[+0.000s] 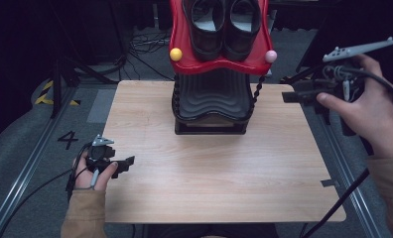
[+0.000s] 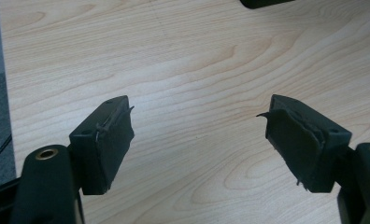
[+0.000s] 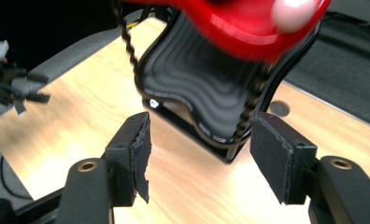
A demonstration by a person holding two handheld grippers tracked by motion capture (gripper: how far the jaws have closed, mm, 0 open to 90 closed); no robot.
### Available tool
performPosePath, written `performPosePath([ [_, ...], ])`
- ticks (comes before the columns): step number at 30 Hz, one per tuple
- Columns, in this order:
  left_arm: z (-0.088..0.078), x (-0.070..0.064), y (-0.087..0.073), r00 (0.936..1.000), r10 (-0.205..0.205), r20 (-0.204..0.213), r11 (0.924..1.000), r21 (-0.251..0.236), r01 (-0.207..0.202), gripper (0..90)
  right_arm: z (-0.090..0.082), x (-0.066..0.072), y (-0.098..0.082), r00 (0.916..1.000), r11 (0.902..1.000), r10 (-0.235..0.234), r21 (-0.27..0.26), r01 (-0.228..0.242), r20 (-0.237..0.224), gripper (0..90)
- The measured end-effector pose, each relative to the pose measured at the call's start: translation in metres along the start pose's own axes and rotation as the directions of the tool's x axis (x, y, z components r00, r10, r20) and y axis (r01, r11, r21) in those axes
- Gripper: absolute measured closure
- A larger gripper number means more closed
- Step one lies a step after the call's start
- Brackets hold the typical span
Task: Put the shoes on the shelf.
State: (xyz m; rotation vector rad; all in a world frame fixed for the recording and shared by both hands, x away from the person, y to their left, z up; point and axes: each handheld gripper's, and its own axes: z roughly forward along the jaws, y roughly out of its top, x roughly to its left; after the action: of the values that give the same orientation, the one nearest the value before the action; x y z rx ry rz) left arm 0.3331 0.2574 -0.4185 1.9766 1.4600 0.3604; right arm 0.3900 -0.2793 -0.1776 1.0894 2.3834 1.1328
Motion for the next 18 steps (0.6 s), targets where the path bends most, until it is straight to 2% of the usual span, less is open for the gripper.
performPosePath([
  [4, -0.001, 0.0, -0.001, 1.0, 0.001, -0.001, 1.0, 0.003, -0.001, 23.6, 0.011, -0.004, -0.021, 0.9998, 0.9998, -0.019, 0.003, 0.019, -0.008, 39.6],
  [7, 0.0, -0.002, -0.001, 0.9993, 0.015, -0.034, 0.9998, 0.015, -0.014, 23.4, 0.024, -0.008, -0.041, 0.9983, 0.9983, -0.057, 0.004, 0.057, -0.006, 39.7],
  [9, 0.0, -0.002, -0.001, 0.999, 0.019, -0.04, 0.9996, 0.02, -0.018, 23.3, 0.033, -0.011, -0.055, 0.9975, 0.9975, -0.07, 0.001, 0.07, -0.009, 39.7],
  [13, 0.0, -0.002, -0.001, 0.9991, 0.019, -0.039, 0.9997, 0.018, -0.018, 23.3, 0.048, -0.016, -0.078, 0.9978, 0.9992, -0.04, 0.004, 0.04, -0.052, 39.7],
  [16, -0.001, -0.002, -0.002, 0.9991, 0.019, -0.038, 0.9997, 0.017, -0.019, 23.2, 0.057, -0.02, -0.097, 0.9978, 0.9991, -0.041, 0.011, 0.042, -0.053, 40.6],
  [18, -0.003, -0.001, -0.002, 0.999, 0.01, -0.044, 0.9999, 0.008, -0.009, 23.3, 0.062, -0.023, -0.108, 0.9982, 0.9997, -0.024, 0.0, 0.024, -0.055, 40.7],
])
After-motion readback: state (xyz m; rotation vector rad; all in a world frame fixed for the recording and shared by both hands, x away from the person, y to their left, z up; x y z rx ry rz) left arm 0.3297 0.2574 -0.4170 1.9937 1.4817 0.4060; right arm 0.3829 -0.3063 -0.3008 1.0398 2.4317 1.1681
